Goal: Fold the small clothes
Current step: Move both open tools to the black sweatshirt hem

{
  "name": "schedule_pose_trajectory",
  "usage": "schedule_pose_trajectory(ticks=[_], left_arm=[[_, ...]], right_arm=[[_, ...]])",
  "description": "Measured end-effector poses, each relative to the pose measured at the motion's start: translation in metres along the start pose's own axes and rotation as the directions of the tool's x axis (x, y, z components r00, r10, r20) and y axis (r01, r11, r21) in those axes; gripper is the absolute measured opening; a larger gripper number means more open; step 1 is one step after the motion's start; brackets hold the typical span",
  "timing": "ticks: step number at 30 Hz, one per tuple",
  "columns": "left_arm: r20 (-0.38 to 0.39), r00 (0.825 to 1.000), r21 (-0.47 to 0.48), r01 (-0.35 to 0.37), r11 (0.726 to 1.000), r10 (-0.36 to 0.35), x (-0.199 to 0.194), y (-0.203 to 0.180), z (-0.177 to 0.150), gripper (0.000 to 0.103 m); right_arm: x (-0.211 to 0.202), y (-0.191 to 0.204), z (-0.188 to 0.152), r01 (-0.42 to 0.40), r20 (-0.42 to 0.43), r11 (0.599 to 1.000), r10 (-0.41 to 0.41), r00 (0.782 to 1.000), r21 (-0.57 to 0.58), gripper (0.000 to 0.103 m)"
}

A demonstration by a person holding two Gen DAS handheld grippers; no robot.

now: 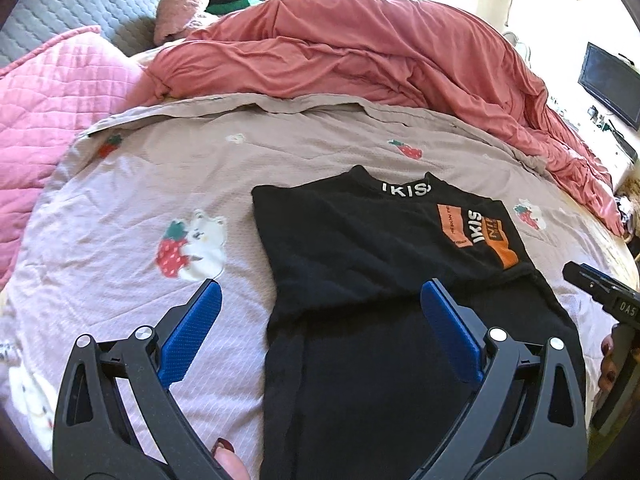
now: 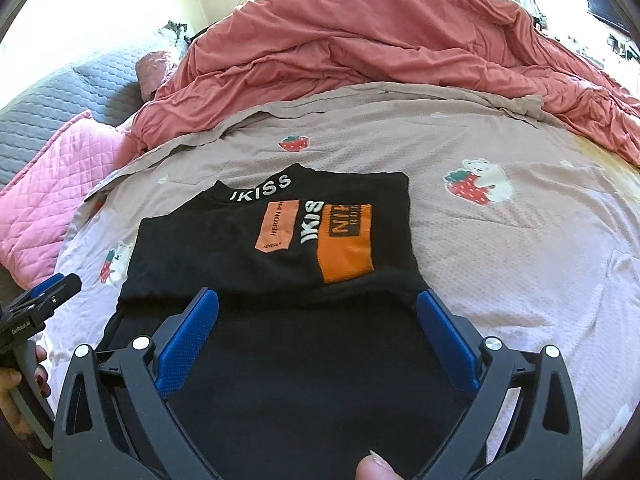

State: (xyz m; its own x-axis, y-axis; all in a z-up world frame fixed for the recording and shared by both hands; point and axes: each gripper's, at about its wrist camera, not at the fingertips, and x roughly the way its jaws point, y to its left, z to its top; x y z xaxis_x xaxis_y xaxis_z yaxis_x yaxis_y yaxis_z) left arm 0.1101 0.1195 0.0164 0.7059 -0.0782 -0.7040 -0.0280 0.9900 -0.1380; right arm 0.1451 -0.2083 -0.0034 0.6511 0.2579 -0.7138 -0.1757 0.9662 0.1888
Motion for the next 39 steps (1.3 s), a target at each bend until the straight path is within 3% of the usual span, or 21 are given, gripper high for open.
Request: schedule_pose_trajectory(ticks=[6, 15, 30, 39], left_arm=[[0.023, 1.000, -0.033, 0.018, 0.999, -0.018, -0.023, 0.002, -0.020, 0.093], [0.027, 1.000, -0.051, -0.013, 0.999, 0.014, -0.048, 0.007, -0.039, 0.093], [-0.057, 0.997, -0.127, -0.061, 0.990, 0.054, -0.062, 0.034, -0.079, 0.093], [-0.115, 0.993, -0.171, -0.022, 0.985, 0.002, -0.060, 0.038, -0.102, 0.093]], right_arm=[[-0.017, -0.016, -0.009, -0.008, -0.002, 1.000, 0.008, 1.000, 0.023, 0.098], [-0.043, -0.039, -0.027, 0.004, -0.006, 0.999, -0.004, 1.000, 0.032, 0.098], [-0.065, -0.064, -0.062, 0.020, -0.049, 0.998, -0.017, 0.999, 0.052, 0.098], [-0.070, -0.075, -0.087, 0.057, -0.101, 0.998, -0.053, 0.993, 0.034, 0.098]])
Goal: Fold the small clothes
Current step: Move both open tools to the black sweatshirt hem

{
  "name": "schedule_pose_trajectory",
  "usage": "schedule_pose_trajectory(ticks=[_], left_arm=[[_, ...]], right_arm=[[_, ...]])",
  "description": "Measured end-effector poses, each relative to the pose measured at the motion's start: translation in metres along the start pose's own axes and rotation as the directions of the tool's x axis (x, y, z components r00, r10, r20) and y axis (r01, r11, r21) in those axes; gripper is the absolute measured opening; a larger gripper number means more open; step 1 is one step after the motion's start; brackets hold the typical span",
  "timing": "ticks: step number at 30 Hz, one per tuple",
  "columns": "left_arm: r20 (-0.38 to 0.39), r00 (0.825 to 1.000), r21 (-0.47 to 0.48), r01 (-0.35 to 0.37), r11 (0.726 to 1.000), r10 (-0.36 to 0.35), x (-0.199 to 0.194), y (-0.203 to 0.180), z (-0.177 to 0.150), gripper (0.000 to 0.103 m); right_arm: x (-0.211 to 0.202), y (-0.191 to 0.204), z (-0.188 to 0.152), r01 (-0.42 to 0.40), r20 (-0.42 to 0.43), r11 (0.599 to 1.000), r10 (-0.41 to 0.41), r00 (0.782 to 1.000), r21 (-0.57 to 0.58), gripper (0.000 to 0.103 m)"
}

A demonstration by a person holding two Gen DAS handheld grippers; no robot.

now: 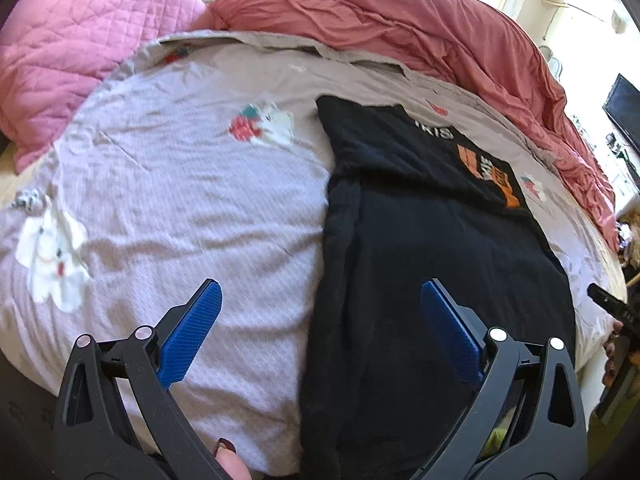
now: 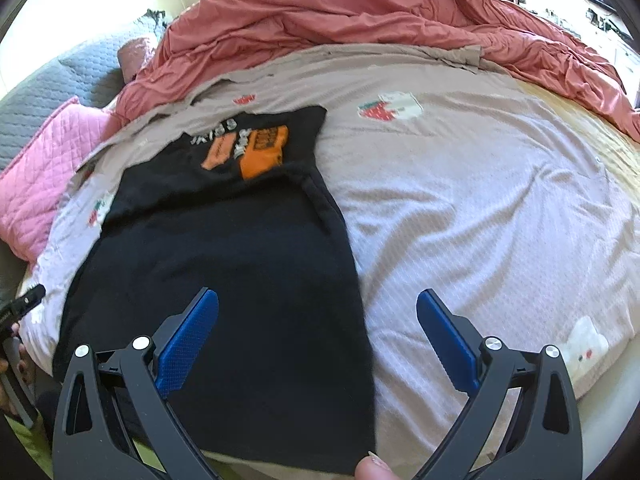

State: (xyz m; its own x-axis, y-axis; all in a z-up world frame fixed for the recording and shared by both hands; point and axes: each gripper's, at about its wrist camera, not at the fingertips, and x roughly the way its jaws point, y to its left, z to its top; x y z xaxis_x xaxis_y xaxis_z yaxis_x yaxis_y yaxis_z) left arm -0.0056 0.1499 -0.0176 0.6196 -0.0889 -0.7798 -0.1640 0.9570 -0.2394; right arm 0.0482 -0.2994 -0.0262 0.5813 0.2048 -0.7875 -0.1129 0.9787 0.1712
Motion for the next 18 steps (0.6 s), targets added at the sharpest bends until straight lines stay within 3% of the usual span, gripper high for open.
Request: schedule_pose_trajectory(ticks=[14, 15, 18], left_arm=[[-0.111, 0.992, -0.019, 0.051, 0.999, -0.053, 0.020, -0.002, -0.031, 0.093], [-0.115, 0.992, -0.023, 0.054, 0.998, -0.056, 0.021, -0.002, -0.033, 0.093], [-0.123, 0.991, -0.020, 0.057, 0.998, -0.059, 0.020, -0.003, -0.038, 0.093]], right_arm=[[0.006, -0.016, -0.049, 0.001, -0.111, 1.000, -0.003, 0.994, -0.017, 0.097], [0.006, -0.015, -0.051, -0.001, -0.114, 1.000, -0.001, 0.993, -0.017, 0.095], [0.008, -0.014, -0.056, -0.018, -0.128, 1.000, 0.018, 0.992, -0.003, 0.074]])
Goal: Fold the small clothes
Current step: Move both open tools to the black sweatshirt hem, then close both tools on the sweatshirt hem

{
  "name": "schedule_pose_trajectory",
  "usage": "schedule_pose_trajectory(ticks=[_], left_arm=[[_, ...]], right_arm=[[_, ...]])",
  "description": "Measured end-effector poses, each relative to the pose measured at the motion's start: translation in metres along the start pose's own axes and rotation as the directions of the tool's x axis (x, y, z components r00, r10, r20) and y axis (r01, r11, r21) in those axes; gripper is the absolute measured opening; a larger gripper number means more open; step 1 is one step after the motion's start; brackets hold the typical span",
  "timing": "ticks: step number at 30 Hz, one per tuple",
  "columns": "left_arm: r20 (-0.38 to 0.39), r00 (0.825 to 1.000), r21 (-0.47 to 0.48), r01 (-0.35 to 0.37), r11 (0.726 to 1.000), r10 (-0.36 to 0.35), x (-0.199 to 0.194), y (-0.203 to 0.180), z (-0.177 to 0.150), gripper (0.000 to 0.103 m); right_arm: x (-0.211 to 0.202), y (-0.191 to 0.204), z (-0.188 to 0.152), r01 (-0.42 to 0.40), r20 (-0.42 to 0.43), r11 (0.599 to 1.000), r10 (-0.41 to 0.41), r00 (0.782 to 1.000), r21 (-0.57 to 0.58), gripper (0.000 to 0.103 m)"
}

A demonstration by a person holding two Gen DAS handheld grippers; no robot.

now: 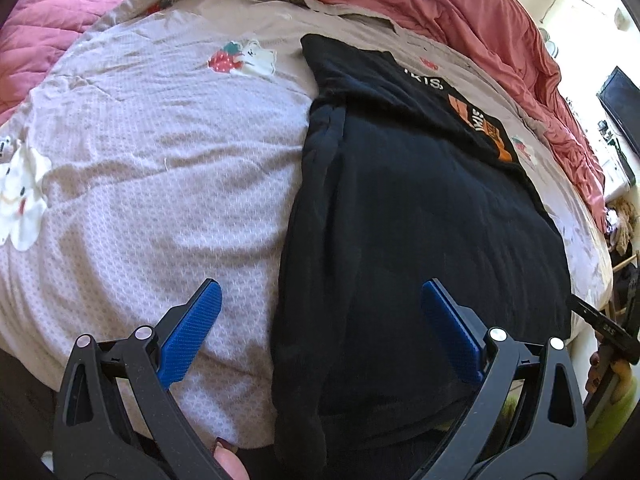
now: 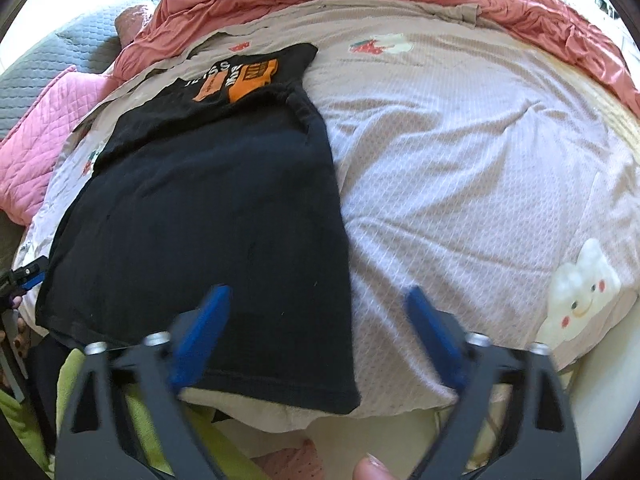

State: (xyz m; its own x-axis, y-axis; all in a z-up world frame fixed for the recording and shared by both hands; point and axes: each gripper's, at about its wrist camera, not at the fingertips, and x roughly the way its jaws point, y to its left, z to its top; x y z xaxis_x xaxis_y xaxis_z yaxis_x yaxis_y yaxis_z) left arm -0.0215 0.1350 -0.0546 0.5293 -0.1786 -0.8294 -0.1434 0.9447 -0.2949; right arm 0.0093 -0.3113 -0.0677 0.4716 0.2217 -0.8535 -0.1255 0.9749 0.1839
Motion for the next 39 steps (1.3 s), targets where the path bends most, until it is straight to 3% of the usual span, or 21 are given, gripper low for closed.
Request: schedule_pose_trajectory(ticks=[2, 4, 5, 9, 12, 17, 20, 22, 25, 27, 29, 31, 39], left_arm=[[-0.005, 1.000, 0.001, 0.001, 1.000, -0.001, 0.000, 0.000, -0.003, 0.093], [-0.008, 1.000, -0.004, 0.005, 1.000, -0.005, -0.001, 0.000, -0.005, 0.093], [-0.009, 1.000, -0.006, 0.007, 1.000, -0.007, -0.001, 0.000, -0.006, 0.093], [-0.011, 1.000, -0.007, 0.014, 1.000, -0.014, -0.002, 0.001, -0.011, 0.093], [-0.011, 0.999, -0.027, 0.037, 0.999, -0.037, -0.003, 0.004, -0.013, 0.088], [-0.017, 0.995, -0.044, 0.095, 0.995, -0.095, -0.003, 0.005, -0.013, 0.050], [-0.033, 0.996, -0.033, 0.086, 0.996, -0.088, 0.002, 0.005, -0.014, 0.048], [-0.042, 0.995, -0.032, 0.084, 0.996, -0.086, 0.006, 0.005, -0.014, 0.049], [-0.036, 0.995, -0.031, 0.094, 0.995, -0.096, 0.008, 0.003, -0.015, 0.056], [-0.026, 0.998, -0.001, 0.059, 0.998, -0.060, 0.009, -0.003, -0.016, 0.054], [-0.016, 1.000, 0.024, 0.023, 0.999, -0.023, 0.007, -0.007, -0.016, 0.024], [-0.004, 0.998, 0.005, 0.065, 0.998, -0.065, 0.001, -0.005, -0.014, 0.008], [0.069, 0.986, 0.004, 0.153, 0.988, -0.153, -0.025, -0.007, 0.002, 0.005]], right_arm=[[0.003, 0.000, -0.003, -0.023, -0.015, 1.000, 0.023, 1.000, 0.019, 0.063], [0.004, 0.002, -0.006, -0.026, -0.012, 0.999, 0.027, 1.000, 0.022, 0.042], [0.002, 0.003, -0.008, -0.028, -0.004, 0.999, 0.028, 1.000, 0.017, 0.038], [-0.007, 0.003, -0.008, -0.076, 0.019, 0.997, 0.076, 0.997, 0.010, 0.009], [-0.013, 0.004, -0.007, -0.114, 0.031, 0.993, 0.114, 0.993, -0.004, 0.009], [-0.004, -0.001, -0.008, -0.096, -0.004, 0.995, 0.096, 0.995, 0.010, 0.011], [-0.001, -0.004, -0.009, -0.101, -0.009, 0.995, 0.101, 0.995, 0.020, 0.015], [0.001, -0.004, -0.009, -0.112, -0.016, 0.993, 0.112, 0.994, 0.023, 0.029], [0.007, -0.004, -0.009, -0.116, -0.023, 0.993, 0.116, 0.993, 0.029, 0.030], [0.008, -0.002, -0.008, -0.118, -0.018, 0.993, 0.118, 0.993, 0.017, 0.023], [0.005, 0.000, -0.008, -0.123, -0.014, 0.992, 0.123, 0.992, -0.003, 0.014], [-0.002, -0.002, -0.006, -0.140, 0.000, 0.990, 0.140, 0.990, -0.005, 0.009], [-0.038, -0.003, 0.016, -0.241, 0.132, 0.970, 0.241, 0.962, -0.010, 0.007]])
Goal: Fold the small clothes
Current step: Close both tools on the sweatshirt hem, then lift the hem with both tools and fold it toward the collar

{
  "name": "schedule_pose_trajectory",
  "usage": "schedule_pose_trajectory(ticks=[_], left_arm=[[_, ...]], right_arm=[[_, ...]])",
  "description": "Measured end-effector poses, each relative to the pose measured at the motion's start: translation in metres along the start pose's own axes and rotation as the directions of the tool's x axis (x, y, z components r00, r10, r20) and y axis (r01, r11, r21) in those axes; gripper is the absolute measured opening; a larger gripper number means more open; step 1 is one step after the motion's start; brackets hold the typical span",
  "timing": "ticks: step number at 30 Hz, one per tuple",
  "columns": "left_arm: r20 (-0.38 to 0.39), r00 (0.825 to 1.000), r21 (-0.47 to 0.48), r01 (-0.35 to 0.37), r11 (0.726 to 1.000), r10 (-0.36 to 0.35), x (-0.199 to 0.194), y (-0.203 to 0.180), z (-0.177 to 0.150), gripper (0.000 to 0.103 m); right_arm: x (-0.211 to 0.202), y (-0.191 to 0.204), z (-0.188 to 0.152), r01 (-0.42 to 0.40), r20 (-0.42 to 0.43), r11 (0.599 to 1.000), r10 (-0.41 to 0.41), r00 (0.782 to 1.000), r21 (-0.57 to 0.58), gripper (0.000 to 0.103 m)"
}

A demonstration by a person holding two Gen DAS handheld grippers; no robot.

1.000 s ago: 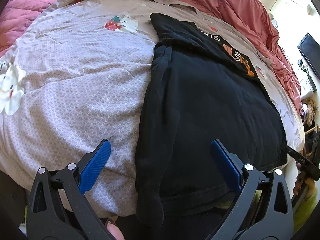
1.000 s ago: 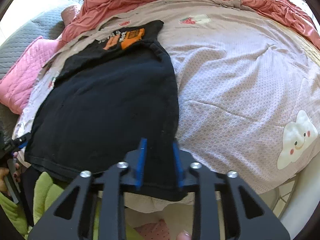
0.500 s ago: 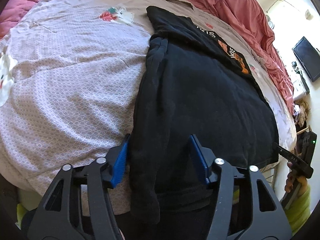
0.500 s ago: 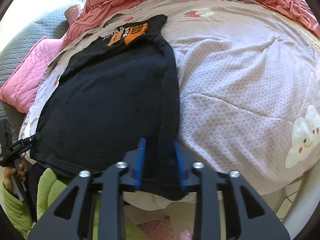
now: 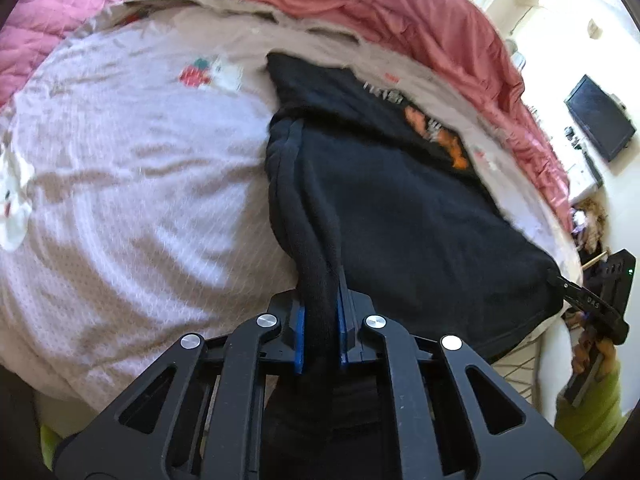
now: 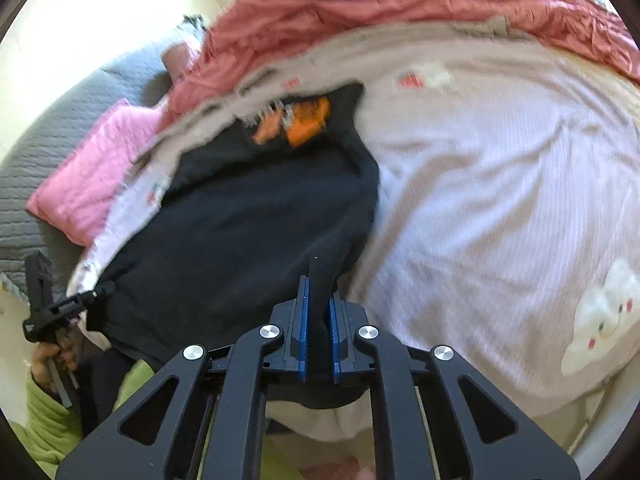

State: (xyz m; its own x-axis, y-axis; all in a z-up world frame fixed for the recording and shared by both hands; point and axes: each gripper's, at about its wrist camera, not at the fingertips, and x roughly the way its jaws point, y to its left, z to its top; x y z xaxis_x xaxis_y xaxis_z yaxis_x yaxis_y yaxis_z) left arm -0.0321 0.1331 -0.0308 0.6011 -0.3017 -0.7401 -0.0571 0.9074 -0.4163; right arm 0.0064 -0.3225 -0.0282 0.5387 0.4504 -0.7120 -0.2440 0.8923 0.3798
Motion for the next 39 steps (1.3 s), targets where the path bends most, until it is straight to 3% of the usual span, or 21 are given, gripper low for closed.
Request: schedule_pose_trajectory(ticks=[6, 16, 22, 28, 33, 36, 37, 38, 39], left_arm=[[0.082, 0.996, -0.024, 0.037, 0.999, -0.035, -0.014, -0.003, 0.034, 0.005], [0.174, 0.984, -0.079, 0.043, 0.996, -0.028, 0.002, -0.012, 0.114, 0.005], [0.208, 0.976, -0.100, -0.039, 0.994, 0.059, 0.035, -0.022, 0.141, 0.005], [0.150, 0.984, -0.153, -0.076, 0.985, 0.099, 0.075, 0.001, 0.133, 0.006], [0.122, 0.987, -0.182, -0.080, 0.980, 0.103, 0.093, 0.019, 0.126, 0.012], [0.132, 0.986, -0.183, -0.078, 0.980, 0.103, 0.097, 0.025, 0.126, 0.021], [0.142, 0.985, -0.181, -0.074, 0.981, 0.100, 0.097, 0.026, 0.126, 0.022], [0.152, 0.984, -0.172, -0.071, 0.982, 0.098, 0.095, 0.025, 0.125, 0.022], [0.167, 0.981, -0.162, -0.068, 0.984, 0.095, 0.091, 0.022, 0.123, 0.022]], right_arm=[[-0.013, 0.006, 0.040, -0.018, 0.130, 1.000, 0.020, 0.991, -0.020, 0.007], [0.000, -0.009, 0.102, 0.001, 0.225, 0.999, -0.008, 0.974, 0.032, 0.007], [0.028, -0.013, 0.132, 0.040, 0.215, 0.999, -0.042, 0.976, 0.013, 0.007], [0.072, -0.018, 0.135, 0.115, 0.147, 0.993, -0.110, 0.983, -0.029, 0.007], [0.108, -0.034, 0.132, 0.140, 0.082, 0.990, -0.141, 0.987, 0.014, 0.007], [0.119, -0.038, 0.130, 0.153, 0.058, 0.988, -0.155, 0.986, 0.026, 0.011], [0.121, -0.038, 0.130, 0.161, 0.055, 0.987, -0.162, 0.985, 0.026, 0.017], [0.119, -0.037, 0.129, 0.166, 0.056, 0.986, -0.167, 0.984, 0.024, 0.025], [0.117, -0.036, 0.130, 0.180, 0.062, 0.983, -0.181, 0.981, 0.019, 0.047]])
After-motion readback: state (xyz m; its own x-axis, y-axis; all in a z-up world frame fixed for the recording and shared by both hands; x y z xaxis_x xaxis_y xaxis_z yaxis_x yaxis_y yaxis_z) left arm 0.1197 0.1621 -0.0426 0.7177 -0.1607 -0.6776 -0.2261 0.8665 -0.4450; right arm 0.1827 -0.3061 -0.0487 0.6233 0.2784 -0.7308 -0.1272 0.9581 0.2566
